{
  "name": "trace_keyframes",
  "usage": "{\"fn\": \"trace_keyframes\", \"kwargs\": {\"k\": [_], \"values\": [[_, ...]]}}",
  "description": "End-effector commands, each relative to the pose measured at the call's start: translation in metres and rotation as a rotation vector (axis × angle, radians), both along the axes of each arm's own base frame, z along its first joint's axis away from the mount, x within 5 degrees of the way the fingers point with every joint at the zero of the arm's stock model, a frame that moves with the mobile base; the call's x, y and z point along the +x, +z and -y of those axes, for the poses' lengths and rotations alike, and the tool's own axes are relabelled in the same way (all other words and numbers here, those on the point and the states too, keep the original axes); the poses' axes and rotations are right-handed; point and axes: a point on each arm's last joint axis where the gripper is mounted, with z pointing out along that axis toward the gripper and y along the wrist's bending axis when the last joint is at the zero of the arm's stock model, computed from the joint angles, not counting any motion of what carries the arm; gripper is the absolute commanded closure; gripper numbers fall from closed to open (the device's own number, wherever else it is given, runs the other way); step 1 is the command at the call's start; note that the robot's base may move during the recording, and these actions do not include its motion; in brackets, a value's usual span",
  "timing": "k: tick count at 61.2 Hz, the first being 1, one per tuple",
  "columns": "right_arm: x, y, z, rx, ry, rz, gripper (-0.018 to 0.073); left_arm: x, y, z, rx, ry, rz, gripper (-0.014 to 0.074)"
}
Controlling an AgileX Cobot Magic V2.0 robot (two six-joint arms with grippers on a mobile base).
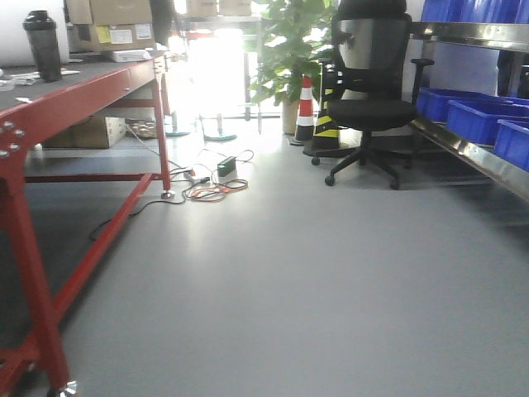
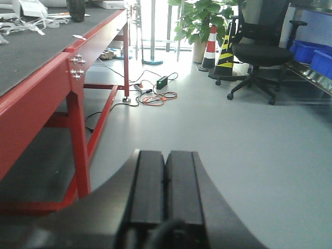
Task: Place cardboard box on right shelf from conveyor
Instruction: 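Drive to the steel shelf of blue bins holding the box in the right gripper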
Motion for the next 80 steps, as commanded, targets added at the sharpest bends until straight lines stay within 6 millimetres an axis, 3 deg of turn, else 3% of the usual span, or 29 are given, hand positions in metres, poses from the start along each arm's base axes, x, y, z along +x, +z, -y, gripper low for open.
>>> {"fn": "trace_keyframes", "kwargs": {"k": [1,80], "values": [[-0.0025,0.0190,0.0020,0.006,-0.023,0.122,0.0491,-0.0001,0.0059,-0.0005,-0.014,0.005,0.083,0.0713],[-0.0025,0.0190,0.0020,0.006,-0.023,0.122,0.0491,-0.0001,0.0059,-0.0005,-0.014,0.005,0.083,0.0712]]}}
